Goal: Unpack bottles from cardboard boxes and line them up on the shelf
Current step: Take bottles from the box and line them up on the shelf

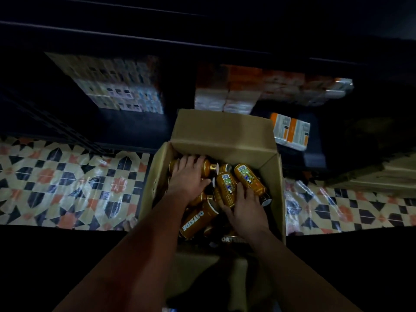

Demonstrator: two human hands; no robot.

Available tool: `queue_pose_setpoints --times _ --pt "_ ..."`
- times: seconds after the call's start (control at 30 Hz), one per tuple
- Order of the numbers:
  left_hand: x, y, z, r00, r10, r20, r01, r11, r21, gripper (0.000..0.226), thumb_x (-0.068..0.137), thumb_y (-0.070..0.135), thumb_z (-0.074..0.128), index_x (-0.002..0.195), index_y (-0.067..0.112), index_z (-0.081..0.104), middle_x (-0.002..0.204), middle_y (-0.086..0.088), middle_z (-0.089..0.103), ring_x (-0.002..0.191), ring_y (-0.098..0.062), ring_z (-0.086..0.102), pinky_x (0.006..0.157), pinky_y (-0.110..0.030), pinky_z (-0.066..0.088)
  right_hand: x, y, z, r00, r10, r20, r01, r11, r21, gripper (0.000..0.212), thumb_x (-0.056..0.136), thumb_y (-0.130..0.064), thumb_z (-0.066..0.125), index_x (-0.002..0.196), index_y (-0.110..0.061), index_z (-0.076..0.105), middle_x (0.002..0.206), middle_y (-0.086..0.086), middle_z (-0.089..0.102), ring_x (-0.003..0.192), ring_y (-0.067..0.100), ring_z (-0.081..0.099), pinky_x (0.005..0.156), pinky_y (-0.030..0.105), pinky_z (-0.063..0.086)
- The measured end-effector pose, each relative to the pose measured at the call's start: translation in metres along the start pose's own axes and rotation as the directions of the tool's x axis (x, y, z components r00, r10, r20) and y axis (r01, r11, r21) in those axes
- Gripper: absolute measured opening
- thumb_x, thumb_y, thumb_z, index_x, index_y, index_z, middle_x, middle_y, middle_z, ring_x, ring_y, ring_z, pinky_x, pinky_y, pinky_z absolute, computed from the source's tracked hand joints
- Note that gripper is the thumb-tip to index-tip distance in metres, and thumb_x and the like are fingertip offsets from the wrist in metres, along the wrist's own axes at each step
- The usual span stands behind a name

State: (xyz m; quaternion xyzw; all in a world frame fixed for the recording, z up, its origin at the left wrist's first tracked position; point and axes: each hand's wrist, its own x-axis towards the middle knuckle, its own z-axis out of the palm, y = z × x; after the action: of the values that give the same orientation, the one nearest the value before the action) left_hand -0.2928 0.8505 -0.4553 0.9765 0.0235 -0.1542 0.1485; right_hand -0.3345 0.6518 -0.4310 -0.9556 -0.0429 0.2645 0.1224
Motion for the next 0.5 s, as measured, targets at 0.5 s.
queue_pose_setpoints --times 0.5 --pt "0.013 0.001 -0.025 0.991 -0.068 0.115 0.090 0.975 -0.201 0.078 0.076 0.038 0.085 0.138 0.040 0.039 0.132 -0.002 0.059 0.127 -0.025 0.054 0.110 -0.049 0.043 0.009 -0.003 -0.029 0.977 0.035 -0.210 0.020 0.967 0.255 0.062 0.073 -0.030 0.082 0.131 -0.028 0.061 0.133 -0.004 0.055 0.123 0.022 0.045 0.103 0.040 0.044"
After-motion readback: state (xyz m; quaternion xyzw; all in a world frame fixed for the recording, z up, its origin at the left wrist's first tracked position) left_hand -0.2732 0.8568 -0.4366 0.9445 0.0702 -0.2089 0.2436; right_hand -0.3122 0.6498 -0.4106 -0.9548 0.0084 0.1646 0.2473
